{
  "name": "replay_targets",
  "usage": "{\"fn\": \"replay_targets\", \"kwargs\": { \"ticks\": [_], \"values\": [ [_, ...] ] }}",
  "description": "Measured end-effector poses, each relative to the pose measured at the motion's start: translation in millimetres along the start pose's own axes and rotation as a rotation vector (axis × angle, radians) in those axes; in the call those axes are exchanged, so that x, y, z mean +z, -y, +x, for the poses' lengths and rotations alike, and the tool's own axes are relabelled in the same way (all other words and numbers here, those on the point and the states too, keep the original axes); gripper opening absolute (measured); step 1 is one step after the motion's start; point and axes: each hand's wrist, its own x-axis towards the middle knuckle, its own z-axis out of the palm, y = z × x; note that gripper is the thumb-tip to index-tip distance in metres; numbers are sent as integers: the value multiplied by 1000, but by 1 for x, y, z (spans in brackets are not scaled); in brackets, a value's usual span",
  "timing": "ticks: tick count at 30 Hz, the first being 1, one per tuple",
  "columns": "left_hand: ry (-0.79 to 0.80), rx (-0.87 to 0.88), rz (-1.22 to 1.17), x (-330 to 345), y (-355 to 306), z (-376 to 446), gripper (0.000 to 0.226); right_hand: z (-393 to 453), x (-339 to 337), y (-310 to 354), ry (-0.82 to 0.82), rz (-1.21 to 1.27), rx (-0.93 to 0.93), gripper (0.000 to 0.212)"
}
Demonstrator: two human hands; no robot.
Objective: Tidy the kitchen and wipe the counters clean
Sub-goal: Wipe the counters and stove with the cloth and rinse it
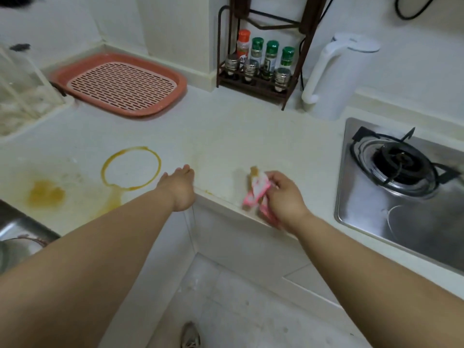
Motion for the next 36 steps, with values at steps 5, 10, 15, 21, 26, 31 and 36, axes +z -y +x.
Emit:
{"fn": "replay_targets", "kwargs": {
  "ticks": [5, 10, 15, 21, 26, 31, 36],
  "values": [
    [4, 0, 10, -1, 0, 1, 68, 19, -30, 43, 56, 155, 102, 22],
    [7, 1, -4, 0, 0, 1, 66, 16, -71, 19, -462, -725, 30, 41],
    [-14, 15, -21, 2, 0, 0, 63, 11, -27, -31, -46, -1257, -225, 63],
    [-30, 13, -13, 7, 3, 2, 68, 41, 28, -37, 55, -1373, -113, 58],
    [-27, -3, 14, 4, 0, 1, 70, 14, 33, -46, 244, -1425, -293, 66],
    [-6, 9, 2, 2, 0, 0, 68, 1, -70, -46, -177, -1398, 169, 63],
    [-5, 22, 39, 0, 4, 2, 65, 46, -8, -37, -175, -1324, 121, 67]
  ]
}}
